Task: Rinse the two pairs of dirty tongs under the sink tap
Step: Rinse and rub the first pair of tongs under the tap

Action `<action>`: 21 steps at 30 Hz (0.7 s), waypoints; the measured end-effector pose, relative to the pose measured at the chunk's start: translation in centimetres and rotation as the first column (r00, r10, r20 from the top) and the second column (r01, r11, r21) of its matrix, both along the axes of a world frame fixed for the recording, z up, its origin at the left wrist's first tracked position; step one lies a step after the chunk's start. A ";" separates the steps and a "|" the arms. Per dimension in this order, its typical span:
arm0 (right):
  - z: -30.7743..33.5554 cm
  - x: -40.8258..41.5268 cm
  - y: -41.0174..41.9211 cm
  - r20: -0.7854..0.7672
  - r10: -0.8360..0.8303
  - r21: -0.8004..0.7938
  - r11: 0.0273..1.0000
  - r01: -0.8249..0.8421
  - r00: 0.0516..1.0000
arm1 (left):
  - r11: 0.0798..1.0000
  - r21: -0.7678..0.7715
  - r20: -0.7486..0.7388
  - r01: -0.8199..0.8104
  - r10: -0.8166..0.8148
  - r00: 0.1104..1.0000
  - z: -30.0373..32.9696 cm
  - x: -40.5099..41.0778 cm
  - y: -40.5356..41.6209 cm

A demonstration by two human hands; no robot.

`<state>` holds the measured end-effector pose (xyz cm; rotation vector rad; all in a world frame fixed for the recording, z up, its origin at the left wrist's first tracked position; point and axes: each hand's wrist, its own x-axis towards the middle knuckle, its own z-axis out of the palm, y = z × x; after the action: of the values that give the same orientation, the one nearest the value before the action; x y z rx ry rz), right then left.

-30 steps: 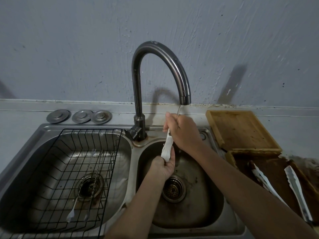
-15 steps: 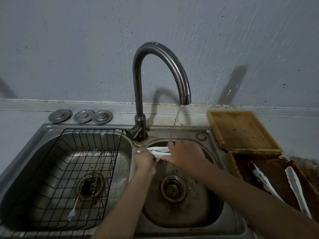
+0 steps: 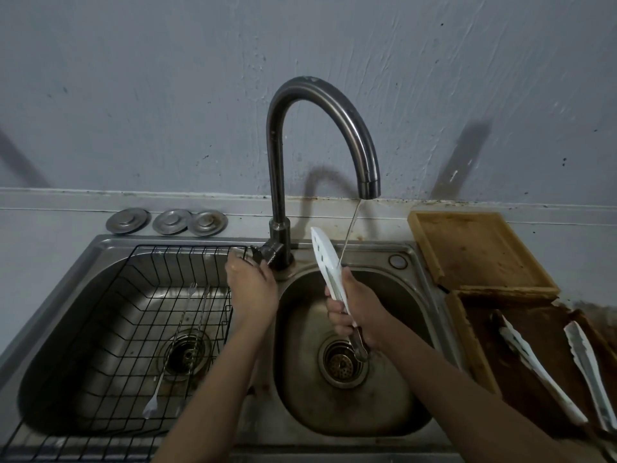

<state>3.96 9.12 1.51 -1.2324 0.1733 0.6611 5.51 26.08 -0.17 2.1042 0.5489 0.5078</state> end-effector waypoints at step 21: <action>1.7 -1.9 -2.5 0.508 0.070 -0.303 0.947 0.102 0.858 | 0.955 0.294 -0.083 0.040 -0.017 0.996 -0.1 3.1 -0.3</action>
<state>2.02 6.64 3.21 -1.6815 -0.1653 0.2691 8.62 25.83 -0.23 2.4227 0.5118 0.5171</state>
